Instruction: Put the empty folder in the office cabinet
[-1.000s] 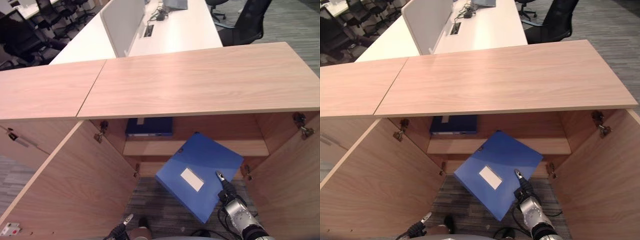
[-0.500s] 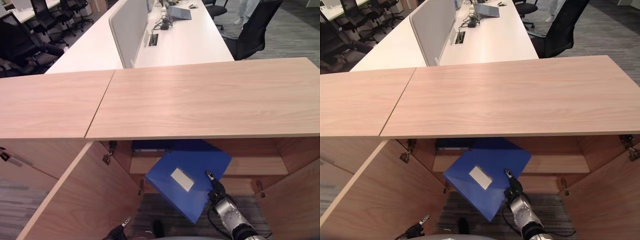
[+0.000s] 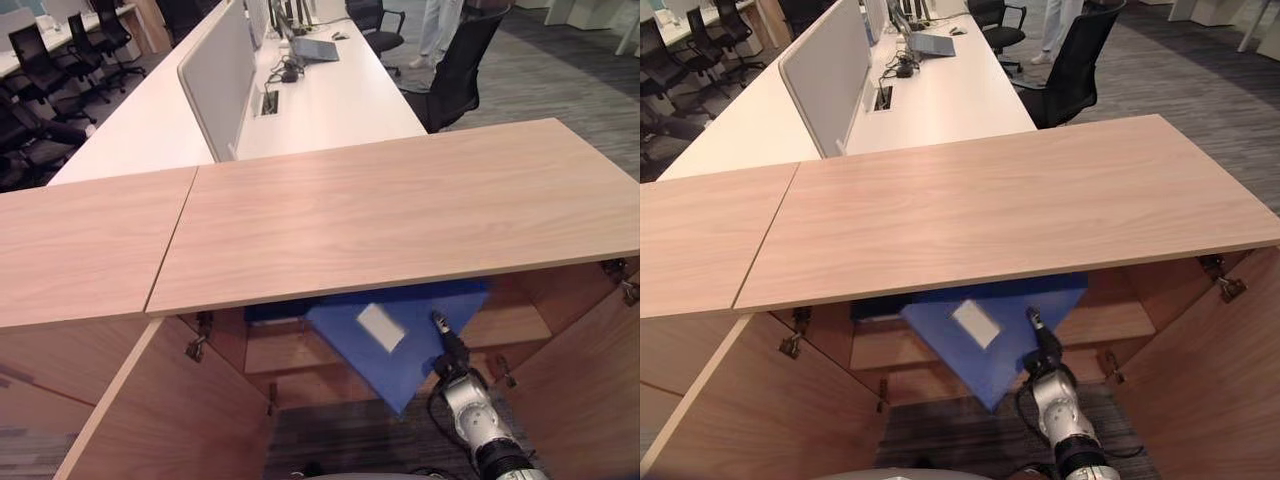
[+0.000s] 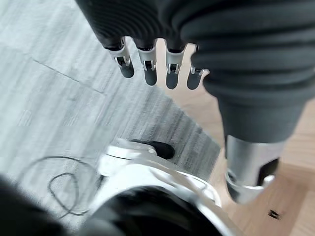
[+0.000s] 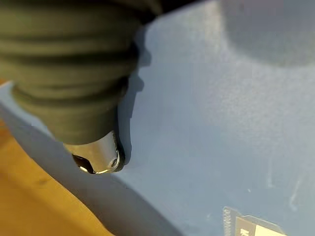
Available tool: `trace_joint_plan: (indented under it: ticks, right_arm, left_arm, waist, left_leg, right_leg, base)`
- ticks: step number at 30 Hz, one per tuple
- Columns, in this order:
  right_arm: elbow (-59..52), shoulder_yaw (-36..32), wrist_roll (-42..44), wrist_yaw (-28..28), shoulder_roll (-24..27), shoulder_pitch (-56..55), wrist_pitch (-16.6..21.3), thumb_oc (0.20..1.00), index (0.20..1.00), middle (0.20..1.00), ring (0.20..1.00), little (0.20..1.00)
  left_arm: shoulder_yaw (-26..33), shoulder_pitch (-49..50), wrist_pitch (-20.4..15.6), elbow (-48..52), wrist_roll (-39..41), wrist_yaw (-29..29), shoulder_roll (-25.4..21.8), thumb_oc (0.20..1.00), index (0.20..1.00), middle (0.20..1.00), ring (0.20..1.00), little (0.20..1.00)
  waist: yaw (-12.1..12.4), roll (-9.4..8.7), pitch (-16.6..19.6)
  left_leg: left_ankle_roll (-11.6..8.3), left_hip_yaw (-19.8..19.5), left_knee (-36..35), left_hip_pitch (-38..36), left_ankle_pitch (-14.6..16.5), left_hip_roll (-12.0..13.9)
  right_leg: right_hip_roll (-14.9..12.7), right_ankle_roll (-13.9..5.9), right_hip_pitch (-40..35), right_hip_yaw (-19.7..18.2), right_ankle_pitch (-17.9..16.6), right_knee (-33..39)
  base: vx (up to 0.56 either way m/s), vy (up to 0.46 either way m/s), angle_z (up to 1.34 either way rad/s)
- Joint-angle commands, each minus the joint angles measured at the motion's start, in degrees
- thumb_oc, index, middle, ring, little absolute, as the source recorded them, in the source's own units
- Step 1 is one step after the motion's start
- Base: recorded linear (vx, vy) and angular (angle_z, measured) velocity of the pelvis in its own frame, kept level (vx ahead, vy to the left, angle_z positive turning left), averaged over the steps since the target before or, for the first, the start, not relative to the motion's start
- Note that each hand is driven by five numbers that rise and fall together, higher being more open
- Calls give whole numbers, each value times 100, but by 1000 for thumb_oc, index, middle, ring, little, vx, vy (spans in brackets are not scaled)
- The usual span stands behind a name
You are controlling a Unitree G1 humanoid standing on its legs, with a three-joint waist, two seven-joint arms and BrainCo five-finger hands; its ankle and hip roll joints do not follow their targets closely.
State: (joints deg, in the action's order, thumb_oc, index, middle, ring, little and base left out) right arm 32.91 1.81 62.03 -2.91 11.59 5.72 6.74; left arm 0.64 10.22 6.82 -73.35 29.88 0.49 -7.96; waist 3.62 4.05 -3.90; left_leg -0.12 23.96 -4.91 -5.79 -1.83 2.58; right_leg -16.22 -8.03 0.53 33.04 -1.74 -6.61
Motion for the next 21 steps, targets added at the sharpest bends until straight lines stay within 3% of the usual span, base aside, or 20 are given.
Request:
trace_joint_plan:
  ticks: [1,6,12,14,21]
  right_arm:
    - [-506,-388,-16,-218,-135,621,597,200,200,200,200,200]
    - [-460,-593,-357,-551,132,1179,717,200,200,200,200,200]
    - [-92,-526,-540,-761,526,2071,726,200,200,200,200,200]
    - [-31,-518,-545,-820,721,2514,787,200,200,200,200,200]
    - [-87,-439,-479,-977,1202,3419,967,200,200,200,200,200]
  left_arm:
    - [34,-133,-31,-122,-230,-24,-28,1000,1000,1000,1000,1000]
    - [-153,-113,-84,70,-151,3,-8,1000,1000,1000,1000,1000]
    - [-473,-451,-164,158,-14,67,-112,1000,1000,1000,1000,1000]
    - [-666,-612,-235,270,112,115,-195,1000,1000,1000,1000,1000]
    - [-1087,-631,-368,1098,498,121,-351,1000,1000,1000,1000,1000]
  waist:
    - [24,-240,82]
    - [76,-235,-95]
    - [163,-164,-578]
    - [193,-87,-838]
    - [308,136,-949]
  left_leg:
    - [127,-367,461,-110,1002,-159]
    - [141,-463,895,181,1195,-97]
    - [212,-583,2046,1310,1466,45]
    - [242,-696,2717,2010,1592,187]
    - [324,-873,4059,3443,1977,253]
  right_leg:
    - [-158,-318,-21,342,-633,584]
    - [-300,-319,138,290,-551,340]
    - [-721,-269,916,188,-437,-457]
    - [-921,-179,1365,136,-303,-883]
    - [-1307,25,2543,-105,229,-2021]
  base:
    - [108,-67,15]
    - [13,-61,7]
    - [-176,-31,14]
    - [-230,-53,21]
    - [-111,-17,17]
